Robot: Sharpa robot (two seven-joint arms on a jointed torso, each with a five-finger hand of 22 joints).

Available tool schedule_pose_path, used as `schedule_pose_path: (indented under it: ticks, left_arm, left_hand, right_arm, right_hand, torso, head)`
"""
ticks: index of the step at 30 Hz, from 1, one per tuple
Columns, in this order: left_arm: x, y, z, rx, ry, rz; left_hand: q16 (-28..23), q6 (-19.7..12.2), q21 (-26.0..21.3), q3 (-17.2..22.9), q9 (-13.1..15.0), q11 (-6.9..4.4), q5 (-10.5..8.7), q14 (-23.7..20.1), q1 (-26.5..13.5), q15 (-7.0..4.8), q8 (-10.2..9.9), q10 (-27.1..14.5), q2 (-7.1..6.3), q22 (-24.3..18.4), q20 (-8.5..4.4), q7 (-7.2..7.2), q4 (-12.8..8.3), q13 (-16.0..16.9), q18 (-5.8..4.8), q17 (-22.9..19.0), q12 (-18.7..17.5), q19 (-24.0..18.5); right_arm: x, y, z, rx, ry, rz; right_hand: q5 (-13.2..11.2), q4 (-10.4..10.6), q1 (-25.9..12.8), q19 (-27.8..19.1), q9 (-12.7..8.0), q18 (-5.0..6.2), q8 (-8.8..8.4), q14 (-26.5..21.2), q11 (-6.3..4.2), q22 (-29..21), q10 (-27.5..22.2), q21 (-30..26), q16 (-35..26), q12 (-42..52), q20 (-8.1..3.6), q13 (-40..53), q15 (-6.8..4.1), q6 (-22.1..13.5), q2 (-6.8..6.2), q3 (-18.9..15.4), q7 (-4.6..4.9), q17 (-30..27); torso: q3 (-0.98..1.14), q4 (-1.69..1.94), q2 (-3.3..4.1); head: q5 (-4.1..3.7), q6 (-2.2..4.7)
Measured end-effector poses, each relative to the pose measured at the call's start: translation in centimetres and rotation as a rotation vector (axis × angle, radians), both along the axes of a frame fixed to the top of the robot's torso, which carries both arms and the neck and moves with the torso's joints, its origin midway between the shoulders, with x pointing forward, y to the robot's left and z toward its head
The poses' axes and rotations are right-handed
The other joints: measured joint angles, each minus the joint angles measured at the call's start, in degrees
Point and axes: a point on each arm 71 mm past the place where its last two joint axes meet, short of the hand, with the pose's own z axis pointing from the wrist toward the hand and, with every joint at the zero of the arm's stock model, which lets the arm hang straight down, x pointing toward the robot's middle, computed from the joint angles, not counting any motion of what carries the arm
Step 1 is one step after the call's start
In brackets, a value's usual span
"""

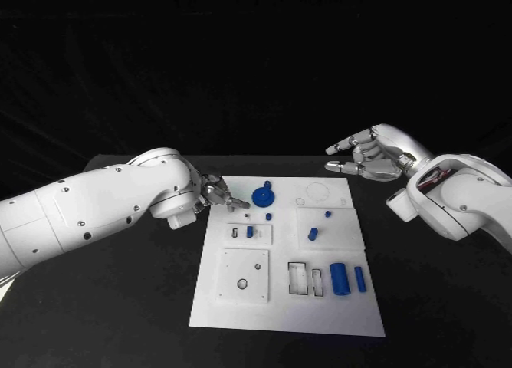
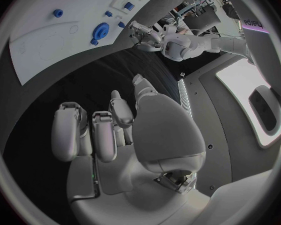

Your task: Assemble the parts on the task board

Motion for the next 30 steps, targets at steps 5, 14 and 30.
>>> schedule_pose_path:
  ticks: [5, 14, 30]
  left_arm:
    - [1.3, 0.8, 0.7, 0.001, 0.026, 0.017]
    - [4.4, 2.0, 1.8, 0.032, 0.043, 0.054]
    - [6.2, 1.0, 1.2, 0.136, 0.056, 0.023]
  left_hand:
    - [0.0, -0.91, 0.0, -1.21, -2.71, 0.79, 0.0, -0.07, 0.83, 0.72, -2.72, -0.36, 0.38, 0.0, 0.79, 0.89, 0.0, -0.31, 0.0, 0.0, -0.17, -0.01]
    - [0.0, -0.36, 0.0, -2.34, -4.29, 0.99, 0.0, 0.13, 0.83, 0.92, -3.4, -0.56, 0.38, -0.01, 1.0, 1.43, 0.16, -0.44, 0.01, -0.01, -0.21, -0.03]
    - [0.0, 1.3, 0.0, -4.85, -5.94, 0.99, -1.56, -0.07, 0.37, 1.12, -4.04, -0.56, 0.84, -0.02, 1.29, 1.01, 0.17, -0.34, 0.01, -0.02, -0.21, 0.09]
  right_arm:
    - [0.1, -0.1, -0.1, 0.0, 0.001, -0.003]
    - [0.2, -0.1, -0.2, 0.001, 0.004, -0.005]
    - [0.4, 0.3, -0.3, 0.003, 0.008, 0.002]
  right_hand:
    - [0.0, 0.0, 0.0, 0.0, 0.0, 0.0, 0.0, 0.0, 0.0, 0.0, 0.0, 0.0, 0.0, 0.0, 0.0, 0.0, 0.0, 0.0, 0.0, 0.0, 0.0, 0.0]
    - [0.0, 0.0, 0.0, 0.0, 0.0, 0.0, 0.0, 0.0, 0.0, 0.0, 0.0, 0.0, 0.0, 0.0, 0.0, 0.0, 0.0, 0.0, 0.0, 0.0, 0.0, 0.05]
    - [0.0, 0.0, 0.0, 0.0, 0.04, 0.0, 0.0, 0.0, 0.0, 0.01, 0.0, 0.0, 0.0, 0.0, 0.0, 0.01, 0.0, 0.0, 0.0, 0.0, 0.0, 0.03]
  torso:
    - [-0.03, 0.0, 0.13]
    - [-0.13, -0.07, 0.3]
    - [-0.27, -0.09, 0.41]
  head:
    - [0.08, 0.21]
    - [0.34, 0.13]
    - [1.07, -0.3]
